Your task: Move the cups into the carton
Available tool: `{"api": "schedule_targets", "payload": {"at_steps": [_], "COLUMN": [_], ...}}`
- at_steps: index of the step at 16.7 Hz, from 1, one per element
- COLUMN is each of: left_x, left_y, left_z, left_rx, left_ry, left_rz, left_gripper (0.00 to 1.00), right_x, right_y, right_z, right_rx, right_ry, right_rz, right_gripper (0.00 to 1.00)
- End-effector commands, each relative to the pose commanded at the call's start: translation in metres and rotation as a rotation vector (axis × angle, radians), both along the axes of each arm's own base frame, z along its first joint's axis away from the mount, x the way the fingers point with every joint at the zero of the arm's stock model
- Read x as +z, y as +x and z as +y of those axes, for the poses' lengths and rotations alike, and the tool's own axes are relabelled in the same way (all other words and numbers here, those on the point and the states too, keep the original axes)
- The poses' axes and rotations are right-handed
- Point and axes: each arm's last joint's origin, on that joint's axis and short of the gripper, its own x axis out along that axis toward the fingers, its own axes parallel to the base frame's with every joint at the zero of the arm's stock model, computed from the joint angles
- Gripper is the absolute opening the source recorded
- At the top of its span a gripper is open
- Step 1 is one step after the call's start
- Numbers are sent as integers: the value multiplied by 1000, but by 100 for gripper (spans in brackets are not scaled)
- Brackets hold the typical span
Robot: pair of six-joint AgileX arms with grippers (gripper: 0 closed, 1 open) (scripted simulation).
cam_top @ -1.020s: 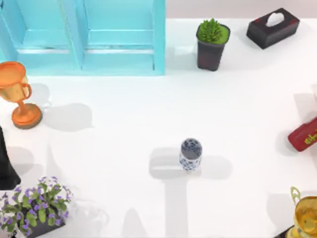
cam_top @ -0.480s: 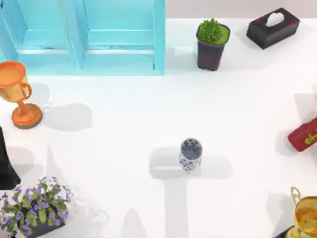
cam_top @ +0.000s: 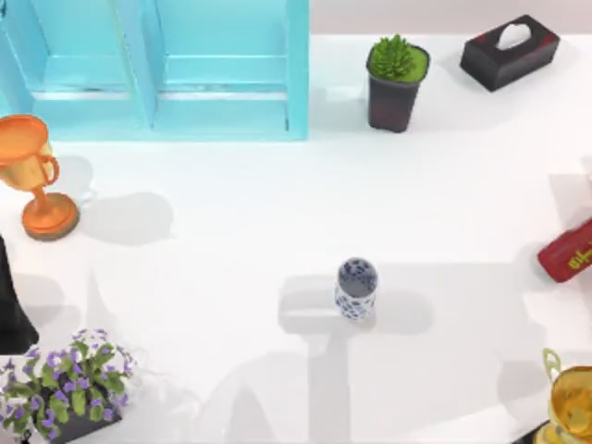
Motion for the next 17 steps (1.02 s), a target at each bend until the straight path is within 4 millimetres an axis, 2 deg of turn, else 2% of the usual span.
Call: {"api": "schedule_targets", "payload": {"at_steps": [2,5,8,11,12,14,17], "left_x": [0,0,0,0,0,0,0], "left_y": [0,0,0,0,0,0,0], "left_z": [0,0,0,0,0,0,0], "left_rx": [0,0,0,0,0,0,0], "left_ry": [0,0,0,0,0,0,0], "left_rz": [0,0,0,0,0,0,0], "left_gripper": [100,100,100,100,100,100,100], "right_x": [-8,-23,-39,-53,-56,-61,-63], "right_y": [30,58,57,38,31,22,19], "right_z": [47,139,235,310,327,348,354], "right_rx": [0,-2,-2,-1,-1,-1,-1], "right_ry": [7,7,1,-2,-2,-1,-1], "right_rz": [17,37,44,41,40,37,37], "right_gripper": [100,100,100,100,100,100,100]}}
